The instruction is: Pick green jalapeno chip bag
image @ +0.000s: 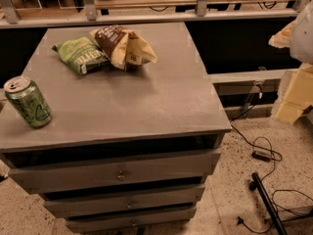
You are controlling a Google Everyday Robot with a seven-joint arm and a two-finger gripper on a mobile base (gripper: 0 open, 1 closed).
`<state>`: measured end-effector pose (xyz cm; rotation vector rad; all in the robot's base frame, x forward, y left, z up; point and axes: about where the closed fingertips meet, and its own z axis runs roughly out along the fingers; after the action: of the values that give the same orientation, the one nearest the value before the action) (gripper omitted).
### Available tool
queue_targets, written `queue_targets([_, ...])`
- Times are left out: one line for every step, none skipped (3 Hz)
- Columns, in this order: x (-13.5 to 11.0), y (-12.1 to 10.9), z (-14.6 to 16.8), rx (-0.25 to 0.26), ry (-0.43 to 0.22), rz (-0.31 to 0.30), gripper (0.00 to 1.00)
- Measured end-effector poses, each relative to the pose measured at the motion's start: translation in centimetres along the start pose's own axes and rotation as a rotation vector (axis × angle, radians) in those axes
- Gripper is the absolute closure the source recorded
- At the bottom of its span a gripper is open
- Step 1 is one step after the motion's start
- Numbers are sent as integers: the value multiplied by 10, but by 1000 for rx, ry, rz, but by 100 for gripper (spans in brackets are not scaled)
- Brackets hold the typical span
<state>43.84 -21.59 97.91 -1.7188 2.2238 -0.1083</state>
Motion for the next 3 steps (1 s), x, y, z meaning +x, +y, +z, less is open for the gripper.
queue_targets([-5, -4, -1, 5, -2, -13, 0])
queue_targets([-45, -30, 0, 27, -12, -118, 0])
queue_targets([-136, -65, 3, 67, -24, -316, 0])
